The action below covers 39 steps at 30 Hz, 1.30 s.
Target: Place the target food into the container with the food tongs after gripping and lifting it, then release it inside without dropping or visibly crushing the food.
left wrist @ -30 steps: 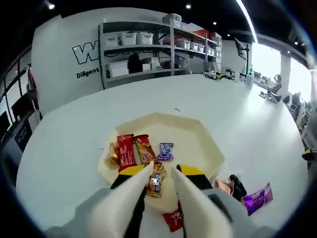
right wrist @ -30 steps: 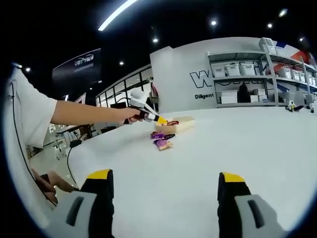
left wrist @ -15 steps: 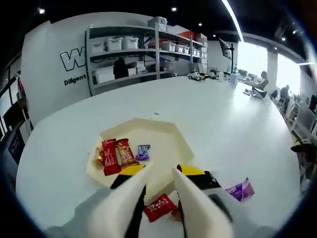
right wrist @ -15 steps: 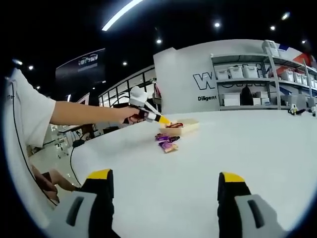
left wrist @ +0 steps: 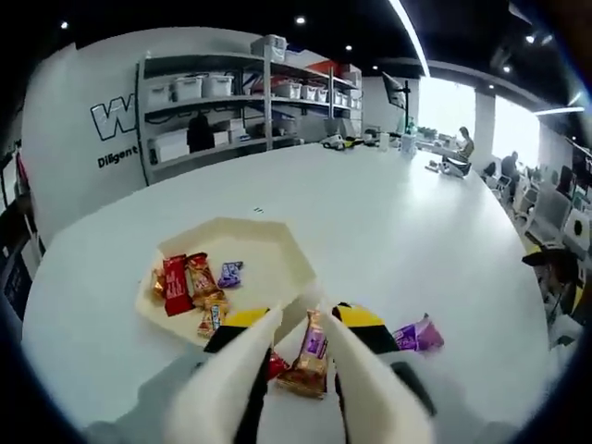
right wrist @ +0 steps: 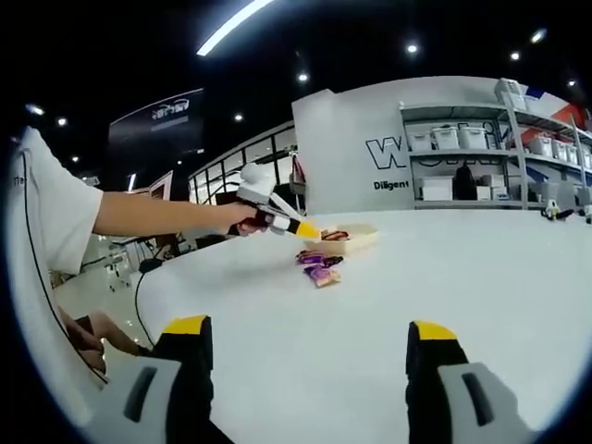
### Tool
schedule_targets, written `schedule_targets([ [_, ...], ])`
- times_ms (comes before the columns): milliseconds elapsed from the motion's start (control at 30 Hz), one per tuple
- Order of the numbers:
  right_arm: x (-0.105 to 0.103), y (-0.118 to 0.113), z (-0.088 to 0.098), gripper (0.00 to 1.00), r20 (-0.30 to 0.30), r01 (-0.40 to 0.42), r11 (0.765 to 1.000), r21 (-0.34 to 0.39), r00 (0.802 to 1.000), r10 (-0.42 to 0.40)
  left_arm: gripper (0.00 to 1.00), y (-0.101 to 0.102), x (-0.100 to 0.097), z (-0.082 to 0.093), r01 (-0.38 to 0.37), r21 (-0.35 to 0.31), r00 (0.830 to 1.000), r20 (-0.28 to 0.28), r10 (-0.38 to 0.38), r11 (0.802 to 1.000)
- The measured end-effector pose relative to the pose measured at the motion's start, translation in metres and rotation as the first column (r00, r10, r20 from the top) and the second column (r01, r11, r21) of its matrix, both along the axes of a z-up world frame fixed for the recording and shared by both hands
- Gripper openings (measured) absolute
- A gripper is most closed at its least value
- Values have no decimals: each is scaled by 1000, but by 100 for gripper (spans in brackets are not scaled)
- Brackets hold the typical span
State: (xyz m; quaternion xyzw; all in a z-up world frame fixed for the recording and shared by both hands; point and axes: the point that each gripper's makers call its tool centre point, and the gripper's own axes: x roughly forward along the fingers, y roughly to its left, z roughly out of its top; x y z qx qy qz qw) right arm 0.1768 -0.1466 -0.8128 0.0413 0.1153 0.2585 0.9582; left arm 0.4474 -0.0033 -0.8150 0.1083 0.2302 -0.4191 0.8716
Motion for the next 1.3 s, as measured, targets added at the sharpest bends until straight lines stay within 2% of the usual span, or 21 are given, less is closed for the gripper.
schedule_targets([
  [300, -2, 4, -1, 84, -3, -8, 1000, -10, 1000, 8, 25, 7, -5, -13, 7, 12, 1000, -18, -7, 1000],
  [900, -6, 5, -2, 83, -8, 0, 1000, -21, 1000, 0, 28, 0, -12, -24, 24, -5, 999, -44, -24, 1000],
  [1300, -7, 0, -4, 83, -12, 10, 1000, -25, 1000, -11, 29, -1, -11, -35, 32, 33, 999, -37, -31, 999],
])
